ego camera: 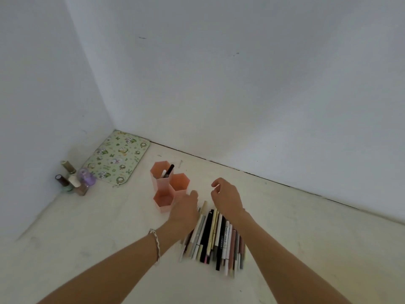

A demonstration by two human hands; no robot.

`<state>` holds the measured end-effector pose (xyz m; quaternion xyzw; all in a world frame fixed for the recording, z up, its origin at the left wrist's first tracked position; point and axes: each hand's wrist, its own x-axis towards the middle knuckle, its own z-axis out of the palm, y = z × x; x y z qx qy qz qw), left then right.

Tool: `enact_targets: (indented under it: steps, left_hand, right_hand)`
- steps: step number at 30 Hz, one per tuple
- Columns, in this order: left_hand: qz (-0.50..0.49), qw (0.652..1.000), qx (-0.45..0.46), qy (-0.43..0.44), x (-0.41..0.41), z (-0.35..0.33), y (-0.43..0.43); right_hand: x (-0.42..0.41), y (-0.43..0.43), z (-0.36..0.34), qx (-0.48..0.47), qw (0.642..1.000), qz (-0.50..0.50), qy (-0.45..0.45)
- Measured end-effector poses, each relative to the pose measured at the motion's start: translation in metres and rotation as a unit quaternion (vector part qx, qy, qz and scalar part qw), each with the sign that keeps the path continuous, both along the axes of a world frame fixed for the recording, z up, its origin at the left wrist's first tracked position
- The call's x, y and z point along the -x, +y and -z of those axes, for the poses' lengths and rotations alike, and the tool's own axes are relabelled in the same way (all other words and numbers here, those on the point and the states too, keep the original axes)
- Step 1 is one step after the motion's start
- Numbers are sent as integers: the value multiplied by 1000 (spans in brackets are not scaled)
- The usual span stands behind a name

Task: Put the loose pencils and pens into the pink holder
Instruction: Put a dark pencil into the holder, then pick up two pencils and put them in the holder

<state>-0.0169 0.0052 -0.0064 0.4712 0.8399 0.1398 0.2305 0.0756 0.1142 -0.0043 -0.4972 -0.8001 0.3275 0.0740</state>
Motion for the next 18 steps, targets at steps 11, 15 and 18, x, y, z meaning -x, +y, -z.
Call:
enact_targets:
  steps: [11, 15, 18]
  left_hand:
    - [-145, 921, -301, -202, 50, -87, 5]
    - [-185, 877, -381, -228, 64, -98, 2]
    - [-225, 842, -446, -203, 80, -105, 2]
  right_hand:
    - [32, -20, 35, 3, 982, -80, -171]
    - [37, -3, 23, 54, 996, 53, -36]
    - [37, 16, -5, 12, 988, 122, 95]
